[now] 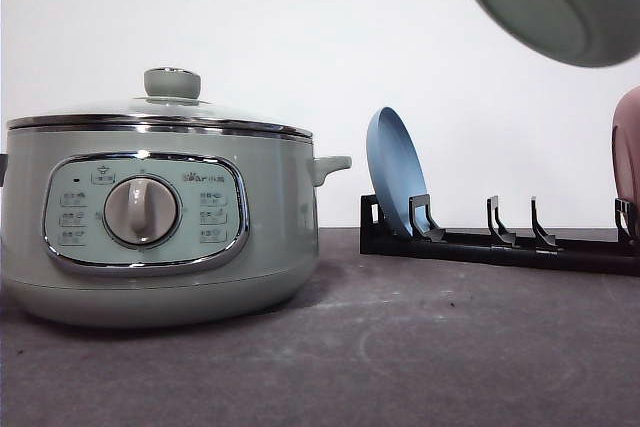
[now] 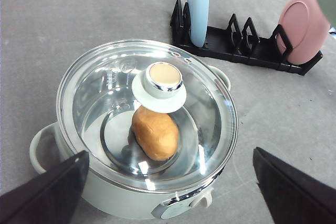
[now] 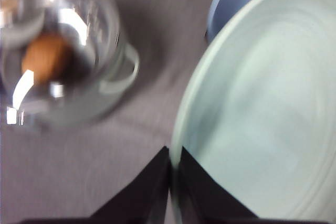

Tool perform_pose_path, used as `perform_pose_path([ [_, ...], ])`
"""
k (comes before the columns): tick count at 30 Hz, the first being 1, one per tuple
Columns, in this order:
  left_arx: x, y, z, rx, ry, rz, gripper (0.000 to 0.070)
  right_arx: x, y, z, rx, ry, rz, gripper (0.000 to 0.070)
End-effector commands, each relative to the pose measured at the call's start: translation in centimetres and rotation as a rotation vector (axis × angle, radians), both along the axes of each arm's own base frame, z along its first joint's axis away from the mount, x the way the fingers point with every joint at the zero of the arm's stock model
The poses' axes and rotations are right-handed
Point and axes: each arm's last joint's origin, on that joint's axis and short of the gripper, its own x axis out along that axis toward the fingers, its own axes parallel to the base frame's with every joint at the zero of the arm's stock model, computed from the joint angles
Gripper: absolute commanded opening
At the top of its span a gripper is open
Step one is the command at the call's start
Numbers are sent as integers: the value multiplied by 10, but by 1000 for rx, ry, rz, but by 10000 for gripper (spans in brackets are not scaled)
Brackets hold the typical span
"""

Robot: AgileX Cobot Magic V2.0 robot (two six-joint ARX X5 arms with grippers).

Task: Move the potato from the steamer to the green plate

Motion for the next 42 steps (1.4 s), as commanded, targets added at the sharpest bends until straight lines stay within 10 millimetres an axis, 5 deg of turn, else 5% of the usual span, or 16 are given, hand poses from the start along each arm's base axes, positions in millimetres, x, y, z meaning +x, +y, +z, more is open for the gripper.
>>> perform_pose_path([
  [1, 0, 0, 7, 3, -33, -11, 637, -4, 12, -6, -49, 0, 57, 4],
  [10, 0, 0, 7, 3, -33, -11, 637, -35, 61, -85, -250, 123, 211, 4],
  [20, 0, 0, 7, 3, -34, -11, 637, -65, 90, -159, -352, 156, 301, 3],
  [39, 0, 0, 7, 3, -32, -11, 637, -79, 119, -242, -497, 246, 350, 5],
  [42, 0, 0, 6, 3, -31, -11, 637, -79, 119, -244, -491, 255, 342, 79],
])
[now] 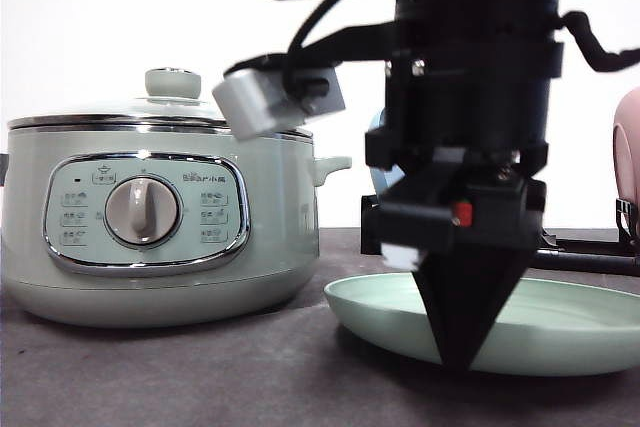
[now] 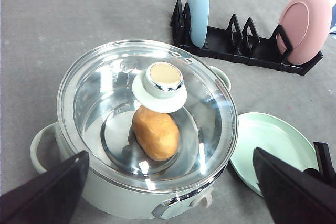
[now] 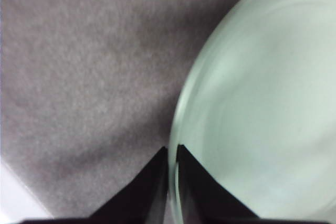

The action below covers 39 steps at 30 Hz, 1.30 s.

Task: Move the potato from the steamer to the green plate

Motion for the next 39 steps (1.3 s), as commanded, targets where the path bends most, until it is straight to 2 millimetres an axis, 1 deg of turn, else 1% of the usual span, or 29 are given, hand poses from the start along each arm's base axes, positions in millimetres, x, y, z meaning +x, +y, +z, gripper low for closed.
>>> perform_pose_path([
  [1, 0, 0, 6, 3, -31, -11, 637, -2, 4, -5, 2, 16, -20, 159],
  [3, 0, 0, 6, 3, -31, -11, 637, -1, 5, -5, 15, 19, -25, 309],
  [4, 0, 0, 6, 3, -31, -11, 637, -1, 6, -5, 23, 24, -27, 362],
  [5, 0, 0, 6, 3, -31, -11, 637, -1, 6, -5, 31, 29, -28, 388],
  [11, 0, 0, 6, 3, -31, -11, 637, -2, 6, -3, 46, 32, -34, 398],
  [15, 0, 0, 6, 3, -31, -11, 637, -4, 2, 12, 98, 7, -32, 398],
  [18, 0, 0, 6, 3, -31, -11, 637, -6, -3, 33, 169, -27, -30, 398],
  [21, 0, 0, 7, 3, -32, -11, 637, -9, -11, 60, 258, -72, -33, 398],
  [27, 1, 0, 6, 0, -24, -9, 637, -6, -34, 124, 478, -171, -72, 398],
  [31, 1, -1, 6, -9, -18, -3, 637, 3, -52, 163, 647, -176, -94, 398],
  [35, 1, -1, 6, -16, -13, 1, 637, 14, -69, 192, 798, -144, -100, 398],
  [39, 1, 0, 6, -17, -12, 1, 637, 27, -85, 210, 940, -47, -71, 398],
])
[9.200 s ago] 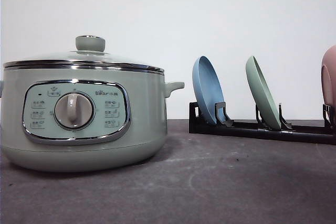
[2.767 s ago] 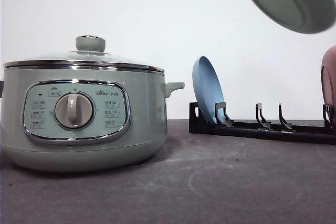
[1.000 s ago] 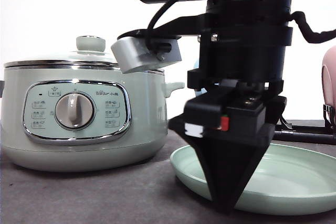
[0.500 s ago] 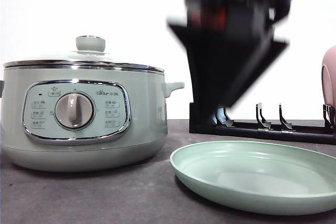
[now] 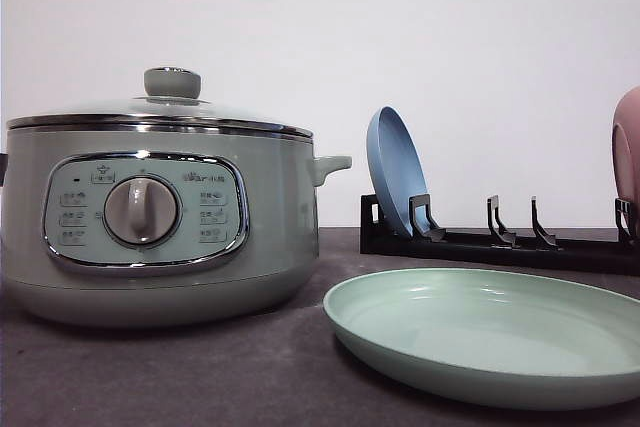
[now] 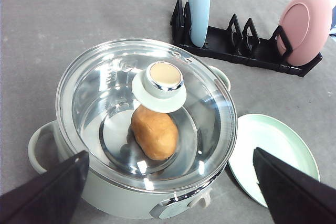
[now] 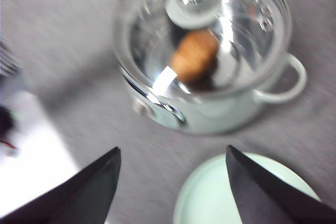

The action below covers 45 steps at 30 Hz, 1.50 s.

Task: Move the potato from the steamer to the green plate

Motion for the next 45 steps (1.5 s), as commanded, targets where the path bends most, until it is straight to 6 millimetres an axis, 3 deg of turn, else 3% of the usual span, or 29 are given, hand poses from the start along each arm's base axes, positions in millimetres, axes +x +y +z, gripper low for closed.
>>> perform_pose_path([
  [1, 1, 0, 6, -7, -22, -5, 637, 5, -3, 7, 74, 41, 58, 398],
  [7, 1, 0, 6, -7, -19, -5, 637, 14, -17, 8, 138, 103, 89, 398],
  [15, 5, -1, 5, -7, -5, -6, 637, 15, -19, 8, 135, 100, 79, 398],
  [21, 22, -8, 21, 7, 52, -11, 637, 15, -19, 7, 131, 96, 82, 398],
  [27, 56, -25, 50, 74, 118, -23, 637, 14, -19, 5, 114, 106, 88, 398],
  [32, 91, -47, 57, 173, 201, -42, 636, 14, -20, 4, 97, 105, 92, 398],
  [37, 125, -74, 47, 258, 279, -65, 635, 14, -21, 3, 75, 97, 74, 398],
  [45, 168, -111, 12, 387, 382, -79, 634, 13, -21, 2, 70, 103, 75, 398],
])
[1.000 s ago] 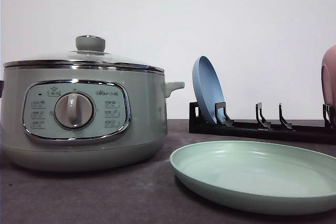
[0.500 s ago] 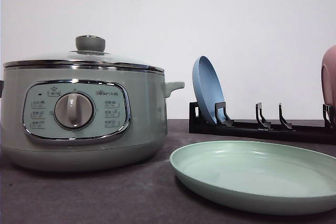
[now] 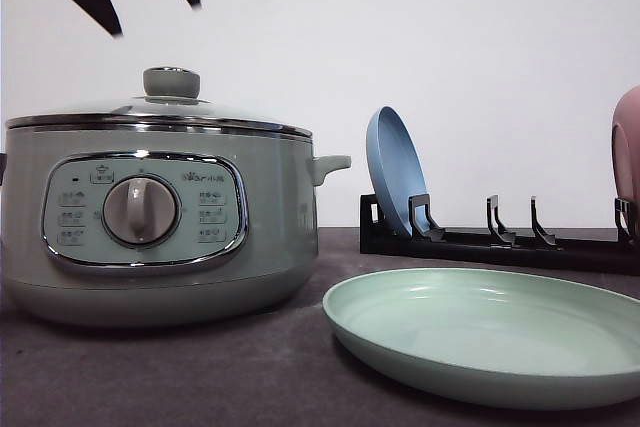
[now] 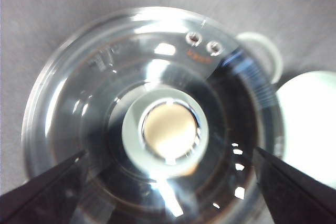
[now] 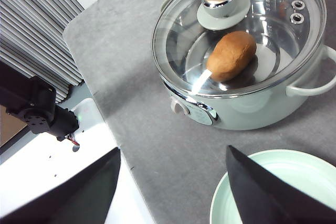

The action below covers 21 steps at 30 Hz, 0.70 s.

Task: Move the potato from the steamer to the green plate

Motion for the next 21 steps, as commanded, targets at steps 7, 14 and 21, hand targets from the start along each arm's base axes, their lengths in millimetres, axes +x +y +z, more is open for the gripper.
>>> perform_pose_path([
  [7, 24, -21, -25, 63, 54, -31, 631, 1, 3, 2, -8, -9, 14, 398],
  [14, 30, -23, -32, 100, 56, -14, 622, 1, 2, 1, -13, -13, 20, 398],
  [21, 30, -23, -35, 115, 80, -14, 583, 2, 2, 1, -23, -22, 9, 398],
])
